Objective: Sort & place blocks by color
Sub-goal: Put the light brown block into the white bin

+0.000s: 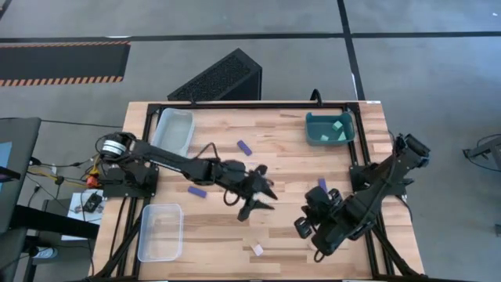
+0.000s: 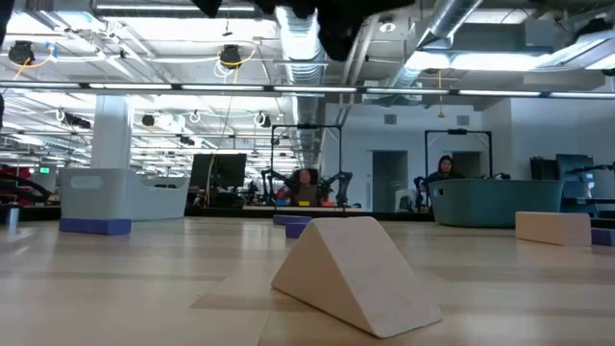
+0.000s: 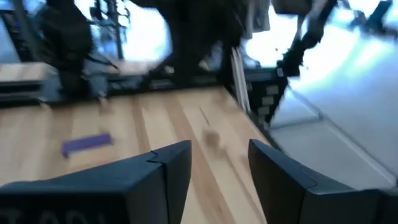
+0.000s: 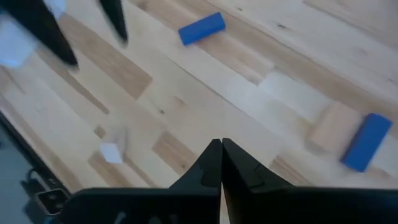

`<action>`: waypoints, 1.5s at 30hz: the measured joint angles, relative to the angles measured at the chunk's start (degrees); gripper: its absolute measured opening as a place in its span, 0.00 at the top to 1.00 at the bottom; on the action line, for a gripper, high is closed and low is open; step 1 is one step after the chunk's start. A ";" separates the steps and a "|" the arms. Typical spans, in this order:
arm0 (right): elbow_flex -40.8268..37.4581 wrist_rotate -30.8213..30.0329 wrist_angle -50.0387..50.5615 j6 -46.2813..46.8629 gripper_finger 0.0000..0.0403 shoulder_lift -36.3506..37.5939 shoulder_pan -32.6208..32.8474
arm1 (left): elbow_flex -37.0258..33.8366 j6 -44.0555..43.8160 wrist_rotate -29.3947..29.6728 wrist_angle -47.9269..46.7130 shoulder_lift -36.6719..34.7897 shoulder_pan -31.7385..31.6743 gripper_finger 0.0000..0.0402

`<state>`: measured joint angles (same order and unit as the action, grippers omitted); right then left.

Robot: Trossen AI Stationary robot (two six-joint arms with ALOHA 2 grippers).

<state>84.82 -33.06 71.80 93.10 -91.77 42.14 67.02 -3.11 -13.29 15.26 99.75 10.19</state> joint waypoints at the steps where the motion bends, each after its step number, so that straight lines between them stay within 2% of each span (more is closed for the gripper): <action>1: 0.00 0.02 0.64 -0.02 0.95 0.00 0.07 | 0.00 1.27 -0.21 0.21 1.08 0.54 0.62; 6: 0.00 0.11 3.62 -0.60 0.94 -0.02 0.12 | -0.02 4.74 -0.29 1.21 5.95 3.01 0.62; 14: -0.02 0.13 4.51 -3.25 0.94 -0.04 0.10 | -0.04 -0.31 -1.69 2.42 10.14 3.73 0.65; 17: -0.02 0.09 4.95 -5.78 0.94 -0.04 0.01 | 0.02 0.40 -1.47 2.21 12.00 4.57 0.65; 23: -0.02 0.09 7.76 -2.63 0.93 -0.05 -0.66 | -0.07 0.49 -0.96 -5.24 13.89 6.43 0.63; 26: -0.02 0.12 7.87 -1.43 0.92 -0.08 -0.65 | -0.04 0.12 4.12 -9.20 13.87 7.15 0.63; 28: -0.02 0.11 8.46 -0.26 0.91 -0.32 -0.63 | -0.07 -4.83 8.29 -11.04 13.85 7.29 0.63; 30: -0.07 0.25 9.90 1.16 0.91 -0.50 -0.29 | -0.07 -10.21 10.00 -11.99 13.63 6.98 0.63; 36: -4.17 3.10 9.55 6.27 0.90 -0.45 1.69 | -0.07 -11.29 4.14 -12.14 13.59 6.84 0.64; 40: -8.81 8.61 2.92 7.61 0.90 -0.49 4.30 | -0.06 -9.86 1.34 -10.66 13.59 8.49 0.66; 45: -12.47 9.47 -4.85 11.81 0.90 -0.46 8.47 | -0.04 -3.71 0.43 -9.66 13.59 11.82 0.67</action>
<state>72.35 -23.58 66.95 104.91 -92.23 50.61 66.98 -6.82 -12.86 5.60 113.34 22.00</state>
